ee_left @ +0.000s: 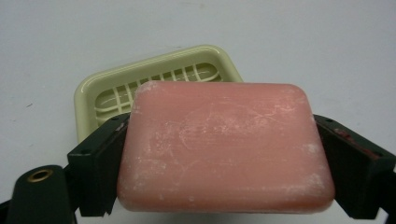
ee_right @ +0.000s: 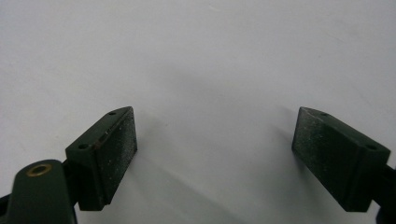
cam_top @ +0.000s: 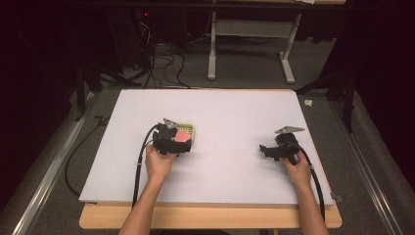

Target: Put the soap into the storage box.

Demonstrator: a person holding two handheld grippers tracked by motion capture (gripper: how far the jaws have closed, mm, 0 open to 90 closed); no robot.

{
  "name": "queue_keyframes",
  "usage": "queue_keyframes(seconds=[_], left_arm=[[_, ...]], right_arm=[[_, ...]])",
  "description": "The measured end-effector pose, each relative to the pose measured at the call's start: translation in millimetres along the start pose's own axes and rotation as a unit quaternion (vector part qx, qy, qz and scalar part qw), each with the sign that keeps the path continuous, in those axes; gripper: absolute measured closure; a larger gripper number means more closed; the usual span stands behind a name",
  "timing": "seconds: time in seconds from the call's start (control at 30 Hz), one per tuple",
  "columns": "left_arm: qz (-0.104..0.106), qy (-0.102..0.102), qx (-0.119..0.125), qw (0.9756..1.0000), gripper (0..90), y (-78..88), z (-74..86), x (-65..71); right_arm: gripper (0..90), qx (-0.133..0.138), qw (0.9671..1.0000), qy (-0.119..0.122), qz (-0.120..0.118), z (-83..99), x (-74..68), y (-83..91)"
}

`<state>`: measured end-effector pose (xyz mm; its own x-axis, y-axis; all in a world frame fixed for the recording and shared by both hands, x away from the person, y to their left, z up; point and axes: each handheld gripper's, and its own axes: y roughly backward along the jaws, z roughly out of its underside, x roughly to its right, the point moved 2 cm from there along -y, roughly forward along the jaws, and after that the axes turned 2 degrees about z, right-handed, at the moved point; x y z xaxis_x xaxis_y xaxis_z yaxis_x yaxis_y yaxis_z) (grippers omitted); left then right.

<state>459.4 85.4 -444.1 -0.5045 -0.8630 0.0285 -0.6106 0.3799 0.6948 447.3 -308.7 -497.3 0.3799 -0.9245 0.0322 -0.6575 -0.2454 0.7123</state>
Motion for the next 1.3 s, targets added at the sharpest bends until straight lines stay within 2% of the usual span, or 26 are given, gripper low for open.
queue_keyframes(seconds=[0.1, 0.27, 0.47, 0.67, 0.8, 0.9, 1.23, 1.3], left_arm=[[0.003, 0.012, 0.0, 0.9999, 13.8, -4.3, -0.7, -2.2], [-0.004, 0.027, -0.008, 0.9996, 13.7, -12.1, 0.4, -6.8], [-0.01, 0.033, -0.009, 0.9994, 13.7, -15.3, -0.1, -9.9], [-0.014, 0.047, -0.016, 0.9986, 13.7, -20.9, 0.7, -15.4], [-0.017, 0.05, -0.017, 0.9985, 13.7, -23.6, 0.2, -16.5], [-0.024, 0.044, -0.026, 0.9984, 13.7, -26.9, -2.0, -16.1], [-0.023, 0.05, -0.028, 0.9981, 13.7, -34.0, -7.6, -14.5], [-0.017, 0.057, -0.029, 0.9978, 13.7, -34.9, -7.7, -15.9]], right_arm=[[14.5, 0.0, 1.0, 0.0, 0.0, 0.0, 0.0, 0.0], [14.5, 0.0, 1.0, 0.0, 0.0, 0.0, 0.0, 0.0], [14.5, 0.0, 1.0, 0.0, 0.0, 0.0, 0.0, 0.0], [14.5, 0.0, 1.0, 0.0, 0.0, 0.0, 0.0, 0.0], [14.5, 0.0, 1.0, 0.0, 0.0, 0.0, 0.0, 0.0], [14.5, 0.0, 1.0, 0.0, 0.0, 0.0, -0.1, 0.0], [14.5, 0.0, 1.0, 0.0, 0.001, 0.0, 0.0, 0.0], [14.5, 0.0, 1.0, 0.0, 0.001, 0.0, 0.0, 0.0]])
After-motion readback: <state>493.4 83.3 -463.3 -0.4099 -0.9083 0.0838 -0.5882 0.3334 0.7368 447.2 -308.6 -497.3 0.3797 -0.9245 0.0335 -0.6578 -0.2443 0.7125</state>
